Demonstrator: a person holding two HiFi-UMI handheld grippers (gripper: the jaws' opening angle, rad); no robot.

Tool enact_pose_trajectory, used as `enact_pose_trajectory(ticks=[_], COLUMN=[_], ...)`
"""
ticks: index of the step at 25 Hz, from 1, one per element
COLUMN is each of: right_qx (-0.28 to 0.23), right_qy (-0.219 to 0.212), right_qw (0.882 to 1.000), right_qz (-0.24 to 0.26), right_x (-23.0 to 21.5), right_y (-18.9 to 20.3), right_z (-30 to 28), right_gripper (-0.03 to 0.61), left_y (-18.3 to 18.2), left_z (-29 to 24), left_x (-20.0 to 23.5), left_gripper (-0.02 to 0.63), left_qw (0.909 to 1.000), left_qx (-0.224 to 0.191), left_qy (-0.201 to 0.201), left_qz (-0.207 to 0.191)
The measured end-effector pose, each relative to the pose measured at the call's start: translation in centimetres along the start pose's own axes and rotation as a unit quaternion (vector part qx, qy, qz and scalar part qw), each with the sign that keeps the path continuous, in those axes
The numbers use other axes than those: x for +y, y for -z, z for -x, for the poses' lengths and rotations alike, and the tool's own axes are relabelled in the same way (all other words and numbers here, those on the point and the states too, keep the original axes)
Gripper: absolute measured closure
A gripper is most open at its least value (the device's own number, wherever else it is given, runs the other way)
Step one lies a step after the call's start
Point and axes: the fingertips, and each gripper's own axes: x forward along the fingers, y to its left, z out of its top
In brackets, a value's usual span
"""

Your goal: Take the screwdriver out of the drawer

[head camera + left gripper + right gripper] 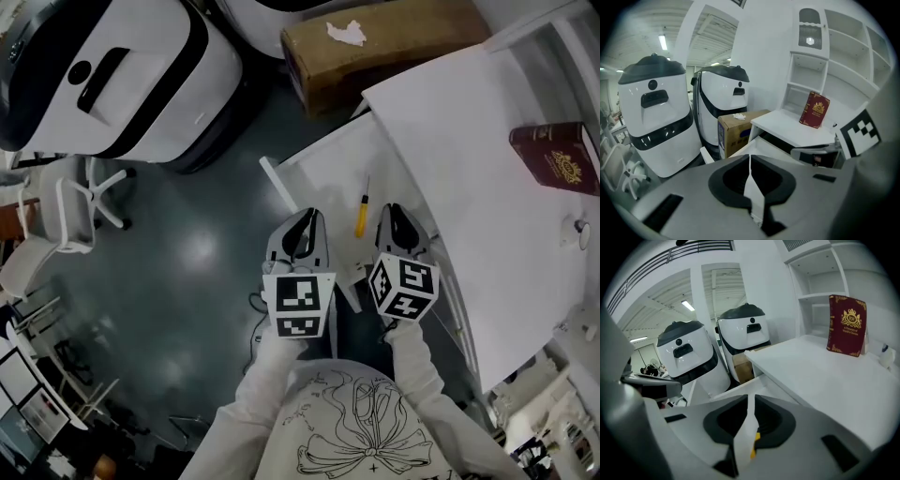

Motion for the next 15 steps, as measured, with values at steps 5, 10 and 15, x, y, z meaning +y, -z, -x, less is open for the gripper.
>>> enact_pose_trajectory(ticks=[5, 10, 15], right_qx=[0.037, 0.074, 0.114], right_qy=[-0.006, -0.019, -0.024], right_qw=[0.999, 0.997, 0.993], right_qz=[0.008, 0.022, 0.019], right_x=[-0.2, 0.2, 0.3], right_y=[2.3, 5.0, 7.8], right_z=[-3.1, -5.7, -7.9], right_gripper=[0.515, 0.486, 0.469], left_y=[1.0, 1.6, 1.7], left_z=[-1.5, -2.4, -3.2], left_x=[0.5, 1.3, 1.9], left_gripper=[0.6, 0.6, 0.6], left_qw=[0.9999, 0.9994, 0.9991], left_qx=[0.012, 0.02, 0.021], left_qy=[-0.002, -0.005, -0.005], left_qz=[0.012, 0.027, 0.036])
